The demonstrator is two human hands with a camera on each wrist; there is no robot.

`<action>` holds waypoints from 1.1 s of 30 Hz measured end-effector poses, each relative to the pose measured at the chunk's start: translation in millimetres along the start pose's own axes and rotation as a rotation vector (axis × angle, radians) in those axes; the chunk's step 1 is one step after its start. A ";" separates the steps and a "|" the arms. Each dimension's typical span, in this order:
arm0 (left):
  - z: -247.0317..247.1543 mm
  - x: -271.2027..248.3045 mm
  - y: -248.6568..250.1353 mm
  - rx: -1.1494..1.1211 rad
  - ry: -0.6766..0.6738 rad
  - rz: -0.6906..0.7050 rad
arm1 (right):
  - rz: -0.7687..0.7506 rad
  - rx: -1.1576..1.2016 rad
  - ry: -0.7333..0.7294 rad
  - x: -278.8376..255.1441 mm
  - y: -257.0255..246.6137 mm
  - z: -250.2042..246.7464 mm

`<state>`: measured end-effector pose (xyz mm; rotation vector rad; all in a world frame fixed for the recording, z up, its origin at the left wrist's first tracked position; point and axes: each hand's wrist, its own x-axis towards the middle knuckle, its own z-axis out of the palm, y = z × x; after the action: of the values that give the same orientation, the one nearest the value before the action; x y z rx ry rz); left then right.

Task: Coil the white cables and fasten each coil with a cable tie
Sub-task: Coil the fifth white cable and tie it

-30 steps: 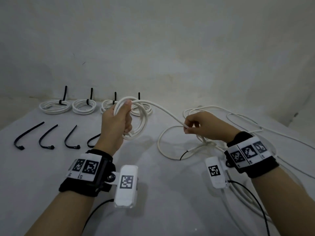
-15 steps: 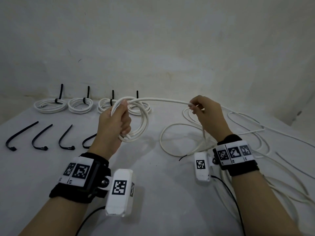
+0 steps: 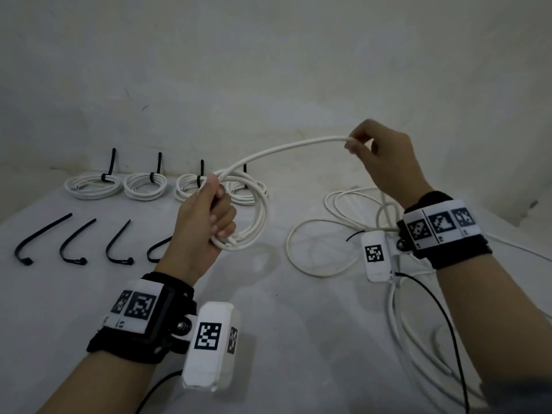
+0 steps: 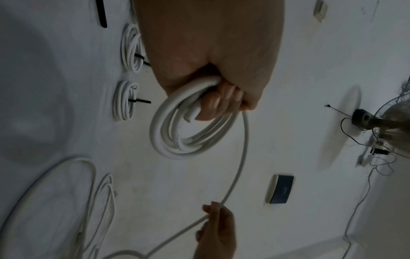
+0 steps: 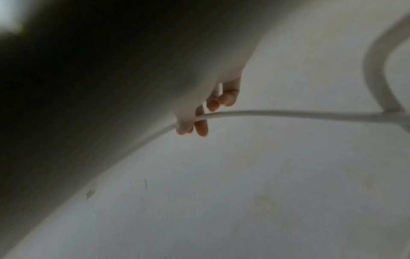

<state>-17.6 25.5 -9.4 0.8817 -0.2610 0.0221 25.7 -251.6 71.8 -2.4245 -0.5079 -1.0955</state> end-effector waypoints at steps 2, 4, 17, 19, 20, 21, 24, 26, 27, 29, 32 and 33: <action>-2.2 1.3 4.0 -0.063 0.008 0.016 | 0.027 -0.002 -0.180 -9.3 5.9 3.9; -6.9 3.6 8.6 -0.104 0.026 0.047 | 0.099 0.113 -0.288 -20.5 8.4 9.1; -14.6 9.7 14.1 -0.098 0.156 0.187 | -0.522 -0.253 -0.518 -71.5 -40.8 38.9; -10.2 8.5 9.2 -0.018 0.152 0.202 | -0.604 -0.257 -0.473 -74.0 -50.7 39.3; -7.7 7.8 6.5 0.030 0.147 0.208 | -0.640 -0.234 -0.449 -74.6 -55.9 39.4; -4.9 6.6 3.6 0.077 0.135 0.211 | -0.669 -0.203 -0.427 -74.6 -61.8 39.1; 2.4 3.0 -7.1 0.226 0.053 0.201 | -0.709 -0.092 -0.372 -71.5 -82.8 38.4; 6.1 -0.3 -14.1 0.351 -0.026 0.194 | -0.685 -0.006 -0.339 -68.6 -95.0 38.2; 7.4 -1.9 -17.4 0.411 -0.062 0.189 | -0.659 0.038 -0.328 -67.4 -99.2 38.8; 9.5 -5.0 -22.7 0.484 -0.110 0.176 | -0.583 0.128 -0.317 -65.0 -103.2 40.4; 11.1 -8.8 -25.3 0.502 -0.134 0.125 | -0.444 0.221 -0.285 -59.2 -99.9 40.5; 11.4 -9.5 -25.3 0.499 -0.137 0.112 | -0.398 0.243 -0.264 -56.6 -98.1 39.7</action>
<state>-26.1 1.5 -24.0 1.3665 -0.4434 0.1359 -33.2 -157.0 27.2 -2.3153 -1.1787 -0.7980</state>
